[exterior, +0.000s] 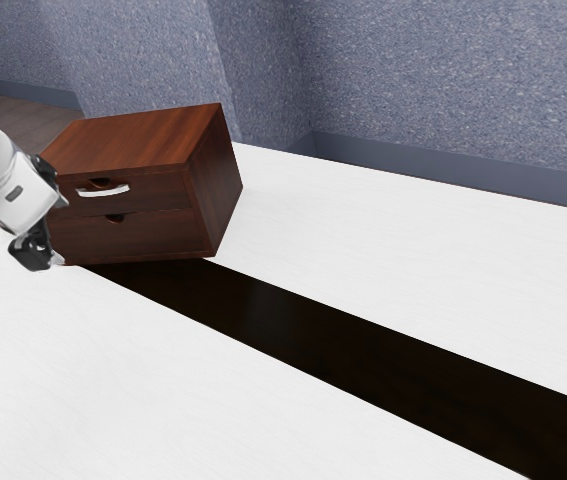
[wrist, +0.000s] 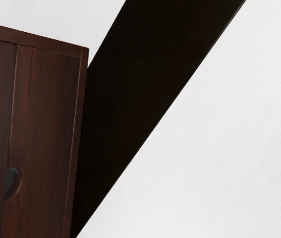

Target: Pull the drawer handle with one arm to open the drawer

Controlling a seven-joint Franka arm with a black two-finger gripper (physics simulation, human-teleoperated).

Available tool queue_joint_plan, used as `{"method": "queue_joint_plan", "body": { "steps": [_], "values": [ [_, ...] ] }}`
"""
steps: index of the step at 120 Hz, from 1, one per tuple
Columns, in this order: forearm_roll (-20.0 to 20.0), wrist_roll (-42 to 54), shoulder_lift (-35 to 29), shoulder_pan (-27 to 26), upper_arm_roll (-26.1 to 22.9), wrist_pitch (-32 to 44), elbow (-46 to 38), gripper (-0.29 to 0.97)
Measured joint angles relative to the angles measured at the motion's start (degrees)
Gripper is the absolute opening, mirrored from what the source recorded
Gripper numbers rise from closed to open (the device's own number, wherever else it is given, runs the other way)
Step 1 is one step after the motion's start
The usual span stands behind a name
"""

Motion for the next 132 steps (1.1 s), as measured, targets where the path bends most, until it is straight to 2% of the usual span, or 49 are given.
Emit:
{"method": "queue_joint_plan", "body": {
  "steps": [32,82,114,132],
  "values": [
    [-0.33,3.59,10.62,1.61,0.09,0.54,7.07,0.68],
    [-0.79,6.81,14.94,2.75,0.09,0.67,11.08,0.68],
    [-0.98,7.98,21.96,4.76,0.15,0.69,17.85,0.68],
    [-1.10,8.44,24.44,4.08,0.54,0.85,20.20,0.68]
  ]
}}
